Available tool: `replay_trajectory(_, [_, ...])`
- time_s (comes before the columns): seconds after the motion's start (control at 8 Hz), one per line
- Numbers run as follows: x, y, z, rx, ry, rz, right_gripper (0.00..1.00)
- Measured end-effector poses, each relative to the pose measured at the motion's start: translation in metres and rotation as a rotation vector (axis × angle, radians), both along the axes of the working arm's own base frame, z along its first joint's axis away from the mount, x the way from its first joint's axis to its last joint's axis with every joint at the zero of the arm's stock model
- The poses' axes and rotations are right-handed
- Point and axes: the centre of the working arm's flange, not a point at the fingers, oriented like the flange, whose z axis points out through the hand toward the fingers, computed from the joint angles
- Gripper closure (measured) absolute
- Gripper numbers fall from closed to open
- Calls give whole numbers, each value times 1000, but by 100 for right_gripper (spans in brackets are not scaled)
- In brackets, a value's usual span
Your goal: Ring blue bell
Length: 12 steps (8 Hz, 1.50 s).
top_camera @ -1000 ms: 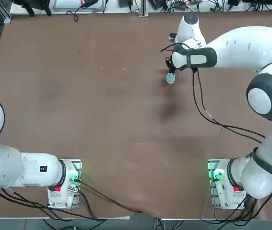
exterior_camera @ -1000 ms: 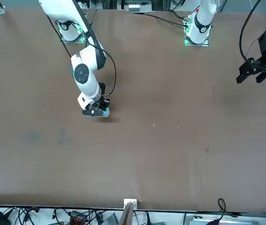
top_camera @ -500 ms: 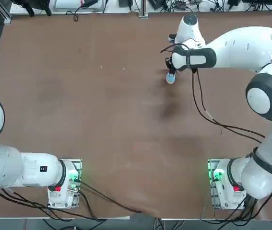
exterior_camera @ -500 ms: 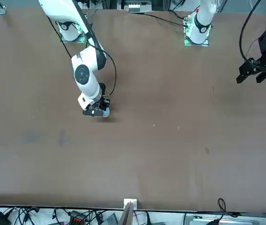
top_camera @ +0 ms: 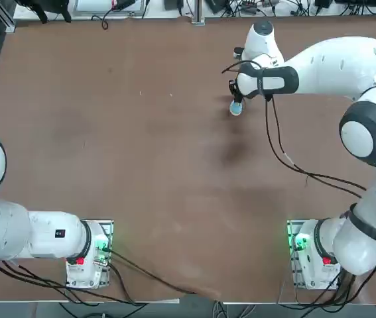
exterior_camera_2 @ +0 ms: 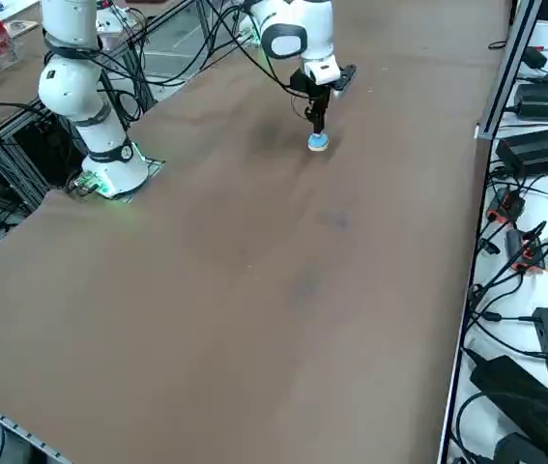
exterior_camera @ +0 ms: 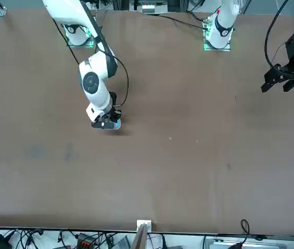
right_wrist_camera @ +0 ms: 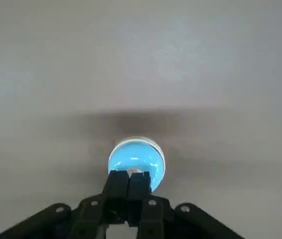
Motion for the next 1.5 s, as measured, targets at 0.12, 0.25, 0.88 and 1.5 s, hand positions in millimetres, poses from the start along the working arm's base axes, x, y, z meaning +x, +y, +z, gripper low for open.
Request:
replay_trajectory(0.12, [0, 0, -2, -2, 2, 0, 99])
replay_trajectory(0.25, [0, 0, -6, -3, 5, -1, 99])
replay_trajectory(0.88, [0, 0, -16, -2, 0, -1, 99])
replay_trajectory(1.5, [0, 0, -16, -2, -1, 0, 99])
